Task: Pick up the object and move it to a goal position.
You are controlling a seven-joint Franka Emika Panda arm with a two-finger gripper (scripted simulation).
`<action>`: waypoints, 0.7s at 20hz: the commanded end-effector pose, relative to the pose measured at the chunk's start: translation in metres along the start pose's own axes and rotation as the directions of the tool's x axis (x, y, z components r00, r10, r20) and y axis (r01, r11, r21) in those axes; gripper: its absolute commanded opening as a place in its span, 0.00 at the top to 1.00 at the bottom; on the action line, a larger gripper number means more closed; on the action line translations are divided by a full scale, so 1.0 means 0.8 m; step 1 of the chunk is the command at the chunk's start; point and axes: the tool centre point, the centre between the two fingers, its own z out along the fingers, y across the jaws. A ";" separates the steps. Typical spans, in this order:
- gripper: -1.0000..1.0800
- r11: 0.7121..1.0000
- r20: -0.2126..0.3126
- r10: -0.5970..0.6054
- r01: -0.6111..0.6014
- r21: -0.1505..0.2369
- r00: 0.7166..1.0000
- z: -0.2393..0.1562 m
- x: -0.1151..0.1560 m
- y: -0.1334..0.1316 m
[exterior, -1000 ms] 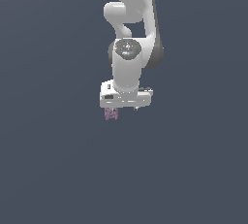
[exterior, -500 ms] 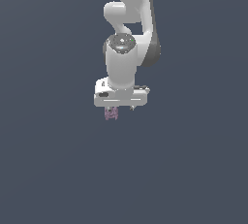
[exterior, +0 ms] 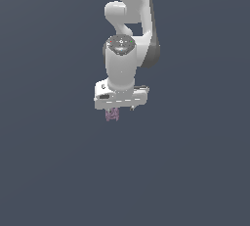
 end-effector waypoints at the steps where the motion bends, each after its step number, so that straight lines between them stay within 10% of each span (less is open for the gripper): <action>1: 0.04 0.999 0.000 -0.038 0.038 0.000 0.999 0.002 -0.002 0.002; 14: 0.04 0.944 0.001 -0.331 0.331 0.005 0.944 0.020 -0.018 0.015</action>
